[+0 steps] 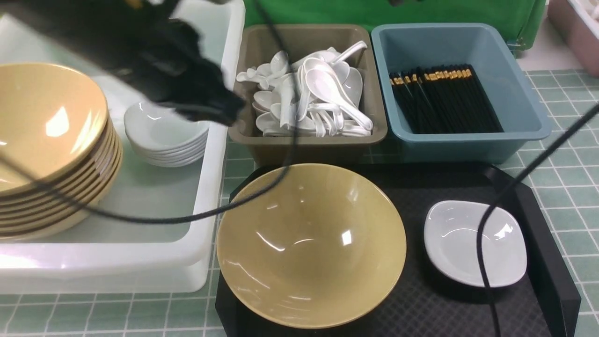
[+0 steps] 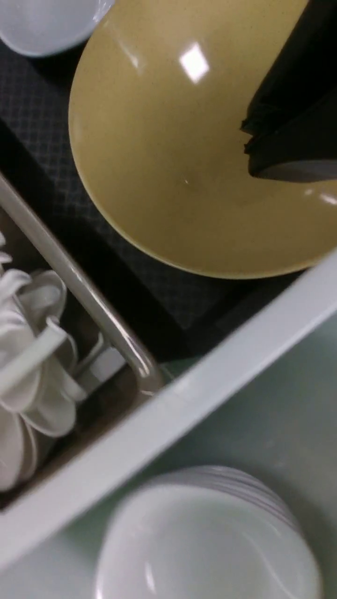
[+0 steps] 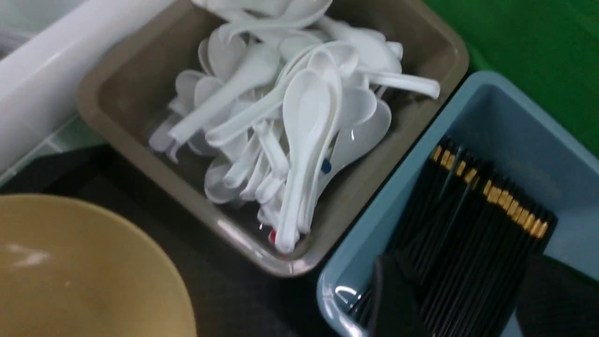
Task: On blue table put chopsticks spoon bowls plates into blue grey white boxes.
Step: 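Grasp the large bowl on the tray by its rim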
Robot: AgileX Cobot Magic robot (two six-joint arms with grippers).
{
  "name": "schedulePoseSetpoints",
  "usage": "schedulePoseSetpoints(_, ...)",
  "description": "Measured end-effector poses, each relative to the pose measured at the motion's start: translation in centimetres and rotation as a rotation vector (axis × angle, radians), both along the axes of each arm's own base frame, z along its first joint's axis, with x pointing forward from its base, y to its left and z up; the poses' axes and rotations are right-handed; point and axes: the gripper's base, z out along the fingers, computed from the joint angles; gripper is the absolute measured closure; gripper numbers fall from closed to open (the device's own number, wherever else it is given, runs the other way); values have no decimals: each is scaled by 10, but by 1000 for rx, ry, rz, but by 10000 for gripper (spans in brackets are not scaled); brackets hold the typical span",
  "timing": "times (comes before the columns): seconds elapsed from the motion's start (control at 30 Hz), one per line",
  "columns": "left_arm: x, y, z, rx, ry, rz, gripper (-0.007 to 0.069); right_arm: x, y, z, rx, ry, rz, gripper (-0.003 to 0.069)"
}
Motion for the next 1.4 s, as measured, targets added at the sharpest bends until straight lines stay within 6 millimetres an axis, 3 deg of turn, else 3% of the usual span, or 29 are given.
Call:
schedulePoseSetpoints(0.2,25,-49,-26,89,128,-37,422,-50,-12,-5,64,124,88,418)
schedulePoseSetpoints(0.3,34,-58,-38,146,153,-41,339,-71,-20,-4,76,144,114,452)
schedulePoseSetpoints(0.43,57,-67,-71,262,162,-47,214,-108,-39,-19,49,199,127,479)
schedulePoseSetpoints(0.6,74,-73,-102,315,156,-47,181,-133,-52,-36,30,241,124,480)
schedulePoseSetpoints(0.83,84,-81,-132,312,203,-48,181,-136,-54,-40,34,233,124,480)
schedulePoseSetpoints(1.03,81,-82,-144,326,288,-54,213,-134,-53,-38,47,199,127,480)
schedulePoseSetpoints(1.17,78,-81,-148,339,334,-41,392,-133,-52,-37,43,176,145,481)
schedulePoseSetpoints(1.27,75,-81,-145,320,365,-26,484,-132,-52,-37,29,166,169,501)
schedulePoseSetpoints(1.3,71,-82,-138,291,388,-8,541,-132,-51,-37,23,159,181,529)
schedulePoseSetpoints(1.4,64,-85,-118,199,382,26,604,-135,-43,-34,23,129,226,613)
